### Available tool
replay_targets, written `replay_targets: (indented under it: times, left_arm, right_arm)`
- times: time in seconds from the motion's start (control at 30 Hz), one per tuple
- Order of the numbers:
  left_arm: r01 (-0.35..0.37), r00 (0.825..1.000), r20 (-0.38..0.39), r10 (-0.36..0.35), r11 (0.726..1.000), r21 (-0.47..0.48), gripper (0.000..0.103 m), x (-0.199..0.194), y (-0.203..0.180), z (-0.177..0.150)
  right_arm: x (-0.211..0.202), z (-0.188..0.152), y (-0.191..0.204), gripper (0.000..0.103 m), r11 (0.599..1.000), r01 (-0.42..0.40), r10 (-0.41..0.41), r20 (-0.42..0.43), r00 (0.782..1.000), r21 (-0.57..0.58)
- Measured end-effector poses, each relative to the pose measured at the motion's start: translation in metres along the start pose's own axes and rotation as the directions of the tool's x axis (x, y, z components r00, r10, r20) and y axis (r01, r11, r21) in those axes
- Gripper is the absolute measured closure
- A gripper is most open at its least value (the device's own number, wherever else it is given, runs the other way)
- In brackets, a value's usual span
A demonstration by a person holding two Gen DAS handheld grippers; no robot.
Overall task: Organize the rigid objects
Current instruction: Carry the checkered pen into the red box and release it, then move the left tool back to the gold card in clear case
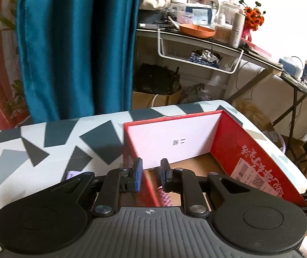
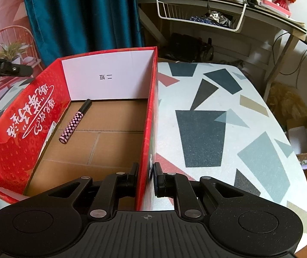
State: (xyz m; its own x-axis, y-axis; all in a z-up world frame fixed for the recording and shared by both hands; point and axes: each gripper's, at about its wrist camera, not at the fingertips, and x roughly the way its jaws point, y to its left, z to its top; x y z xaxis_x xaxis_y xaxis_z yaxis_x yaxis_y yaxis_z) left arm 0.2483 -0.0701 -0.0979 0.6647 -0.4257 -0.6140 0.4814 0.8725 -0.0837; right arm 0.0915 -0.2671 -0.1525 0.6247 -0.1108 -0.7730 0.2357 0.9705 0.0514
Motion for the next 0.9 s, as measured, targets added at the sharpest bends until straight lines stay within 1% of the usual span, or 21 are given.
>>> replay_targets:
  times: [0.13,0.27,0.4,0.47,0.5,0.53,0.57,0.6,0.63,0.9]
  left_arm:
    - [-0.025,1.0,-0.009,0.025,0.999,-0.048,0.084,-0.009,0.016,-0.008]
    - [-0.041,0.999,-0.03,0.037,0.988,-0.147,0.084,-0.021,0.038,-0.028]
    - [-0.066,0.996,-0.073,0.052,0.978,-0.196,0.084,-0.029,0.048,-0.053]
    - [-0.093,0.991,-0.113,0.071,0.975,-0.203,0.084,-0.031,0.05,-0.069]
    - [-0.105,0.988,-0.131,0.078,0.973,-0.207,0.082,-0.031,0.052,-0.075]
    - [-0.125,0.983,-0.158,0.092,0.969,-0.215,0.07,-0.031,0.053,-0.083]
    - [-0.143,0.979,-0.177,0.104,0.965,-0.221,0.061,-0.031,0.055,-0.091]
    - [-0.158,0.975,-0.191,0.116,0.961,-0.227,0.049,-0.033,0.056,-0.097]
    - [-0.17,0.971,-0.204,0.123,0.958,-0.23,0.047,-0.033,0.057,-0.103]
    - [-0.226,0.945,-0.285,0.161,0.951,-0.211,0.046,-0.032,0.063,-0.13]
  right_arm:
    - [0.0,0.0,0.0,0.091,1.0,0.001,-0.001,-0.001,1.0,0.001]
    - [0.0,-0.001,-0.001,0.091,1.0,-0.001,0.001,0.002,1.0,0.006]
    - [0.0,-0.001,-0.001,0.091,1.0,0.0,0.0,0.002,1.0,0.005]
    - [0.0,-0.001,-0.002,0.091,1.0,-0.001,0.001,0.003,1.0,0.006]
    - [0.0,-0.001,-0.001,0.091,1.0,-0.001,0.001,0.003,1.0,0.005]
    - [0.0,-0.001,-0.001,0.091,1.0,-0.001,0.001,0.003,1.0,0.006]
    - [0.0,-0.001,-0.001,0.091,1.0,-0.002,0.002,0.003,1.0,0.006]
    - [0.0,-0.001,-0.002,0.091,1.0,-0.002,0.002,0.003,1.0,0.006]
    - [0.0,-0.001,-0.001,0.091,1.0,-0.001,0.001,0.003,1.0,0.006]
    - [0.0,-0.001,-0.002,0.091,1.0,-0.001,0.001,0.003,1.0,0.006]
